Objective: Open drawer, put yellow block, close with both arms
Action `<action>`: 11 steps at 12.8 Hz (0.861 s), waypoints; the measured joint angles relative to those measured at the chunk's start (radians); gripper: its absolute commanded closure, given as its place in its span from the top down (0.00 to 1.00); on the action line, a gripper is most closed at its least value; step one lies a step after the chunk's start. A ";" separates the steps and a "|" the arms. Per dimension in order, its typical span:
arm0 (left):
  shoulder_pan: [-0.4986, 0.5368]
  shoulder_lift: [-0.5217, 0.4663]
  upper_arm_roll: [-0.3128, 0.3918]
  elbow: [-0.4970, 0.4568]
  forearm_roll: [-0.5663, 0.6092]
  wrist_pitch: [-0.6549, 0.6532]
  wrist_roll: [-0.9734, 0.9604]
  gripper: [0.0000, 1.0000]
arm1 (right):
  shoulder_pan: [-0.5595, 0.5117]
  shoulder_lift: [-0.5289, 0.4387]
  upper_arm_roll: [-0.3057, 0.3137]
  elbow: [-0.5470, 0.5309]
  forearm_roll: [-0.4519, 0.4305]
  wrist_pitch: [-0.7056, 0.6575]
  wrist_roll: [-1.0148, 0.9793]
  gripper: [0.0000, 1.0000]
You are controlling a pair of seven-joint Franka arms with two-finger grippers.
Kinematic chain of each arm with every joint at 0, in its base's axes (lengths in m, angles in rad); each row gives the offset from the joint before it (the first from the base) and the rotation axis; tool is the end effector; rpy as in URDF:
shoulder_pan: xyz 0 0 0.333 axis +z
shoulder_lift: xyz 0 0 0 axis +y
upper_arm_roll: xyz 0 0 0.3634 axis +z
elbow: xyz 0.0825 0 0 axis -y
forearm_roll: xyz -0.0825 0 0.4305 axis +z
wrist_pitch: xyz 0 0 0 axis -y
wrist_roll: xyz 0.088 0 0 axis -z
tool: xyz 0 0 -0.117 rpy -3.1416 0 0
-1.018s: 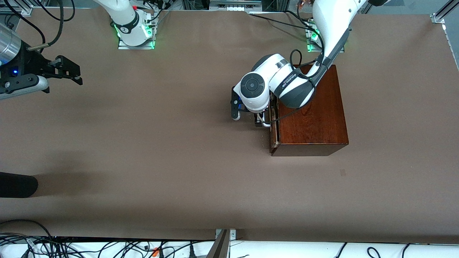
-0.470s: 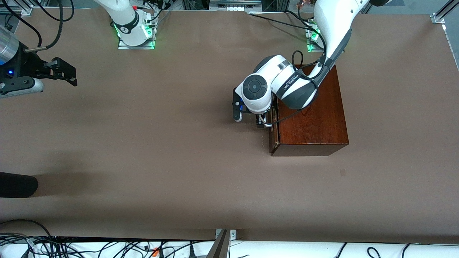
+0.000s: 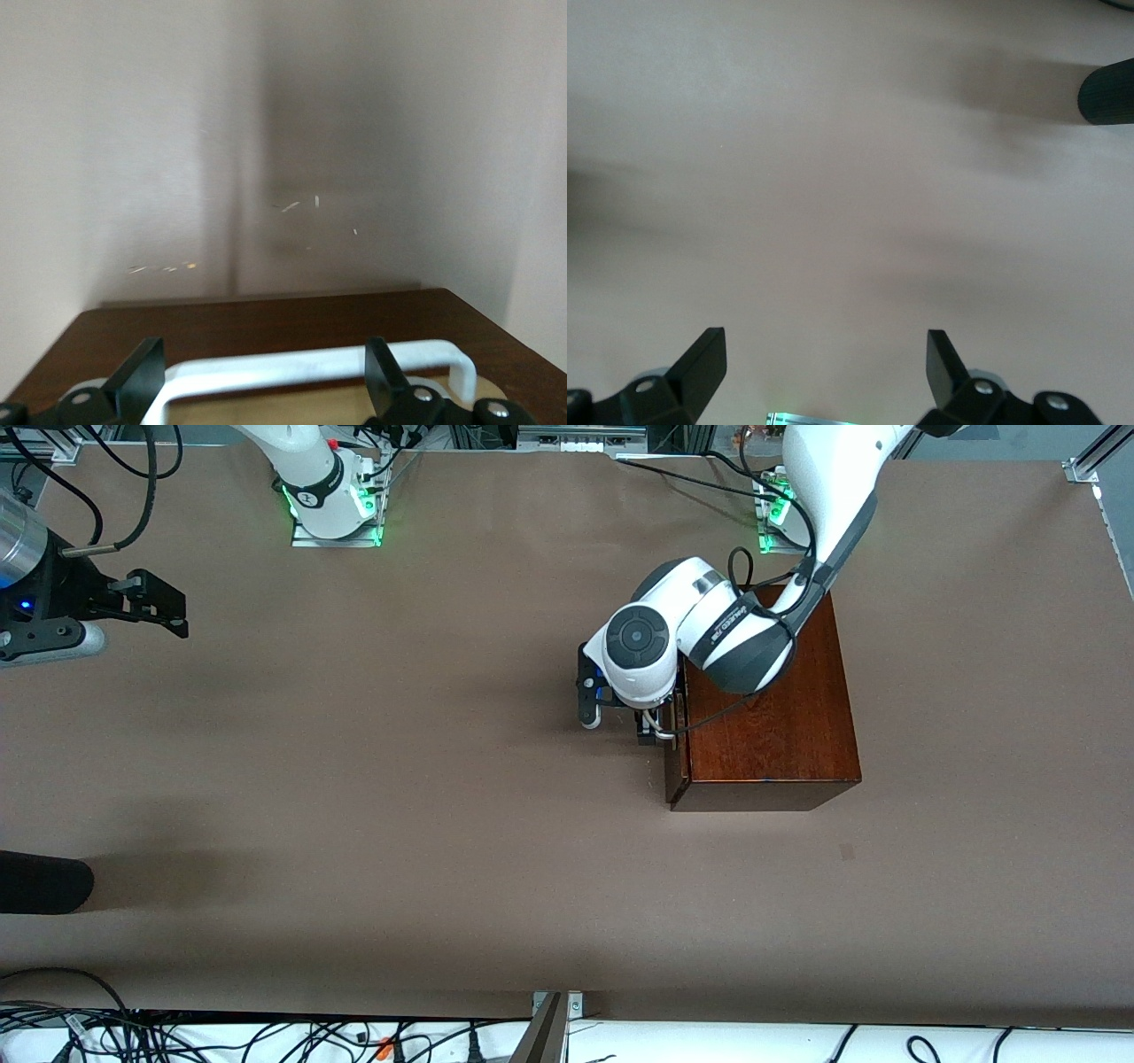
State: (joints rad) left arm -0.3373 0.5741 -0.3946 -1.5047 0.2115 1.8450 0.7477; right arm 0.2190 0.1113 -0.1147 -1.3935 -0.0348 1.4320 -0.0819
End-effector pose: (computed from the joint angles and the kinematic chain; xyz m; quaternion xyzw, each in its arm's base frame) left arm 0.5937 -0.4460 0.3459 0.7220 -0.6855 -0.0934 0.0096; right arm 0.6220 0.0654 0.6732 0.9949 0.0912 -0.0357 0.0241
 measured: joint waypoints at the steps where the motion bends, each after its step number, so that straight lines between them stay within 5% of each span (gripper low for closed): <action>1: 0.004 -0.031 0.000 0.009 -0.022 -0.001 -0.039 1.00 | 0.000 0.000 0.000 -0.002 0.000 0.000 0.007 1.00; 7: 0.105 -0.203 0.014 0.105 -0.103 -0.187 -0.435 1.00 | -0.002 0.000 -0.005 -0.004 0.005 0.000 0.020 1.00; 11: 0.161 -0.337 0.184 0.100 -0.149 -0.217 -0.582 1.00 | -0.001 0.000 -0.003 -0.004 0.006 0.000 0.020 1.00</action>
State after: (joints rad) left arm -0.1761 0.2374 -0.2103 -1.4046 0.0628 1.6280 0.1656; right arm 0.2180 0.1113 -0.1175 -1.3980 -0.0284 1.4317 -0.0619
